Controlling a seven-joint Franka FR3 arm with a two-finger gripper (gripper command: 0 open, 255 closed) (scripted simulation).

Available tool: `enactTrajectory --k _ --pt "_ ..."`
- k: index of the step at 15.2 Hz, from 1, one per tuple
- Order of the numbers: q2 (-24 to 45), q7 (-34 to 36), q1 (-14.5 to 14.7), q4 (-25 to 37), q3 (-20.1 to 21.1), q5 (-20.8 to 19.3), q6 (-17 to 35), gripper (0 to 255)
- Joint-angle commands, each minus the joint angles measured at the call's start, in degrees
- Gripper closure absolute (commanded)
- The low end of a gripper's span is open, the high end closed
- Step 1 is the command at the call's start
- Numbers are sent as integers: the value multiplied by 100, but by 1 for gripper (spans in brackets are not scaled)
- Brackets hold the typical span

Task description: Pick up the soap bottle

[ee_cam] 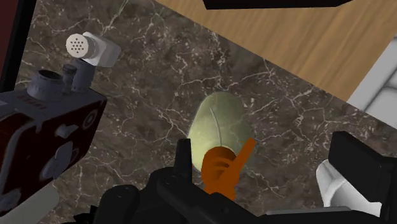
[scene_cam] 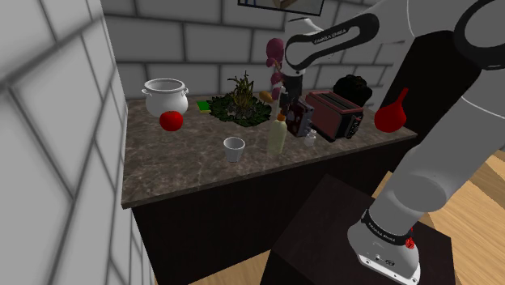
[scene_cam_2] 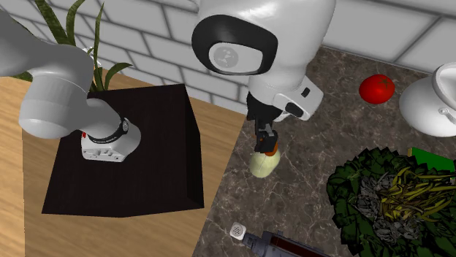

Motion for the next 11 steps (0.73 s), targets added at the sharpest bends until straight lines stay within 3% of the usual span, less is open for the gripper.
enactTrajectory --k 1,3,11 --pt "419 -149 -32 361 -58 35 137 0" --pt "747 -283 -73 650 -104 76 237 0" --pt "979 -226 -89 322 -112 67 793 0"
